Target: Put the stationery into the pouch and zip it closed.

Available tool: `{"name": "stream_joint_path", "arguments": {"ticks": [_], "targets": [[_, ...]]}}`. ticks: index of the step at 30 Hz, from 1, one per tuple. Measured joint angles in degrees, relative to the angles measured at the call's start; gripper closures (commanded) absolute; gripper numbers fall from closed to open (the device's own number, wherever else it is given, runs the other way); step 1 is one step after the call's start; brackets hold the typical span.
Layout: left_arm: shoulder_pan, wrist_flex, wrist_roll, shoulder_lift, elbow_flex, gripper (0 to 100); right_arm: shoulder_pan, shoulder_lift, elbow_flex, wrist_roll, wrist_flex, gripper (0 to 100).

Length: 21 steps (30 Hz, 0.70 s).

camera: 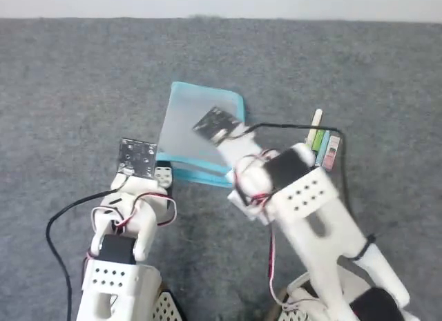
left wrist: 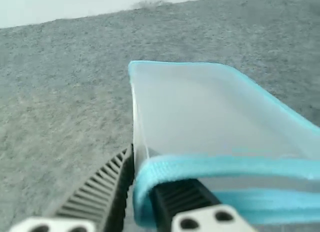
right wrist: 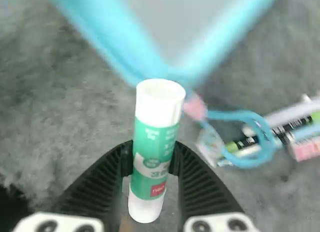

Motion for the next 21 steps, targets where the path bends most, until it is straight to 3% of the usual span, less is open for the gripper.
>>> {"name": "stream_joint_path", "arguments": {"ticks": [5, 14, 21], "targets": [[6.3, -0.1, 0.0, 0.0, 0.0, 99, -1.5, 8.3, -3.6, 0.2, 0.0, 99.2], [7.6, -0.1, -0.3, 0.0, 0.0, 99, 2.2, 22.9, -17.4, -4.3, 0.9, 99.2], [9.9, -0.1, -0.6, 0.0, 2.0, 99, 3.5, 37.4, -35.3, -5.3, 11.4, 99.2]]}}
